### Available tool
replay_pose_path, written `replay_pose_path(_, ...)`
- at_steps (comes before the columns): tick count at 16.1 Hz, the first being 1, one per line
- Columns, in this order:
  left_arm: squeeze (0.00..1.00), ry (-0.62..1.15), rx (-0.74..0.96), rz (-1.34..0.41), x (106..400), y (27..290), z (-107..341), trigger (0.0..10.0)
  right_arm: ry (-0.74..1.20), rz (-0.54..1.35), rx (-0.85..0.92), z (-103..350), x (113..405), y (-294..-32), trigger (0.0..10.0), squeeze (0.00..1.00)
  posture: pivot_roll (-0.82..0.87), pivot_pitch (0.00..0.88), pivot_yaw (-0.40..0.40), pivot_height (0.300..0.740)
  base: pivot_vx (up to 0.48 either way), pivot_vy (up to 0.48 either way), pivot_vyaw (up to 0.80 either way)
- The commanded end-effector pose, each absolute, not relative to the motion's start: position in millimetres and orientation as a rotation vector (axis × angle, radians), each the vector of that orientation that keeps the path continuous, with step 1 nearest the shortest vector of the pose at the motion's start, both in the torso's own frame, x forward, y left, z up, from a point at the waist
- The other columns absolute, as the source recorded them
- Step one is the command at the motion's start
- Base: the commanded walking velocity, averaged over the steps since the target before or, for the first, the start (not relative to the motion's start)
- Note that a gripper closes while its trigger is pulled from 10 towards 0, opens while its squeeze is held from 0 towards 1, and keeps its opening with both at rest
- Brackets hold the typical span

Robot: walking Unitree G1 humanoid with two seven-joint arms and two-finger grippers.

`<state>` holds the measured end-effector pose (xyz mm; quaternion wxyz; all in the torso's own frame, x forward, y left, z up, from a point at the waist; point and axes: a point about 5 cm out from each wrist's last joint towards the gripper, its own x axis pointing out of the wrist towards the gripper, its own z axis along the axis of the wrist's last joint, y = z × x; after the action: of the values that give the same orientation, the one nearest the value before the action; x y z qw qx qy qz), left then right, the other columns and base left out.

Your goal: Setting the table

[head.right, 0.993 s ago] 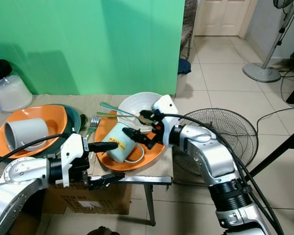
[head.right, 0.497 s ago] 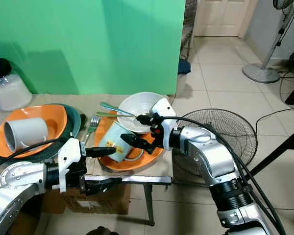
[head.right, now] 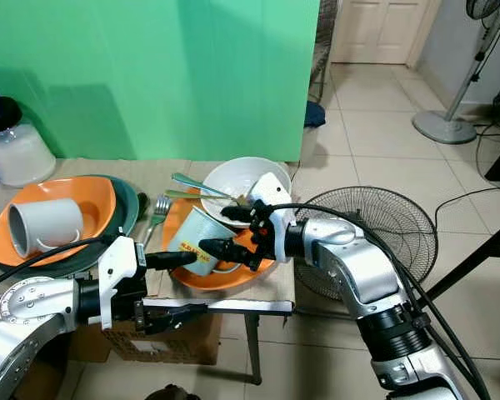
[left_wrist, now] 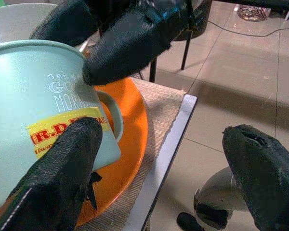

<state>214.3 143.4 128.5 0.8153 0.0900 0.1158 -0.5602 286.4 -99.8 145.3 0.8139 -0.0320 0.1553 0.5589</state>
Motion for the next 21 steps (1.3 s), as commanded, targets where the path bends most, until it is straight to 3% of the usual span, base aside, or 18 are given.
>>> replay_pose_path(1, 0.94, 0.276, 0.215, -1.178, 213, 148, 126, 10.0, 0.319, 1.224, -0.098, 150, 286, -96, 0.0, 0.0, 0.06, 0.0, 0.037, 0.74, 0.0, 0.0, 0.0)
replay_pose_path(10, 0.93, 0.28, 0.251, -1.193, 212, 152, 132, 10.0, 0.365, 1.228, -0.108, 146, 286, -98, 0.0, 0.0, 0.06, 0.0, 0.035, 0.74, 0.0, 0.0, 0.0)
replay_pose_path(14, 0.87, 0.285, 0.269, -1.181, 214, 157, 132, 10.0, 0.359, 1.271, -0.081, 147, 281, -96, 0.0, 0.0, 0.06, 0.0, 0.036, 0.74, 0.0, 0.0, 0.0)
replay_pose_path(17, 0.69, 0.284, 0.279, -1.177, 215, 158, 132, 10.0, 0.358, 1.306, -0.073, 148, 277, -95, 0.0, 0.0, 0.06, 0.0, 0.036, 0.74, 0.0, 0.0, 0.0)
replay_pose_path(18, 0.6, 0.285, 0.283, -1.176, 215, 159, 133, 10.0, 0.358, 1.309, -0.072, 148, 277, -95, 0.0, 0.0, 0.06, 0.0, 0.036, 0.74, 0.0, 0.0, 0.0)
replay_pose_path(20, 0.29, 0.281, 0.289, -1.171, 215, 161, 134, 10.0, 0.353, 1.325, -0.061, 150, 276, -95, 0.0, 0.0, 0.06, 0.0, 0.034, 0.74, 0.0, 0.0, 0.0)
replay_pose_path(21, 0.24, 0.278, 0.292, -1.166, 215, 162, 134, 10.0, 0.352, 1.327, -0.06, 150, 276, -95, 0.0, 0.0, 0.06, 0.0, 0.034, 0.74, 0.0, 0.0, 0.0)
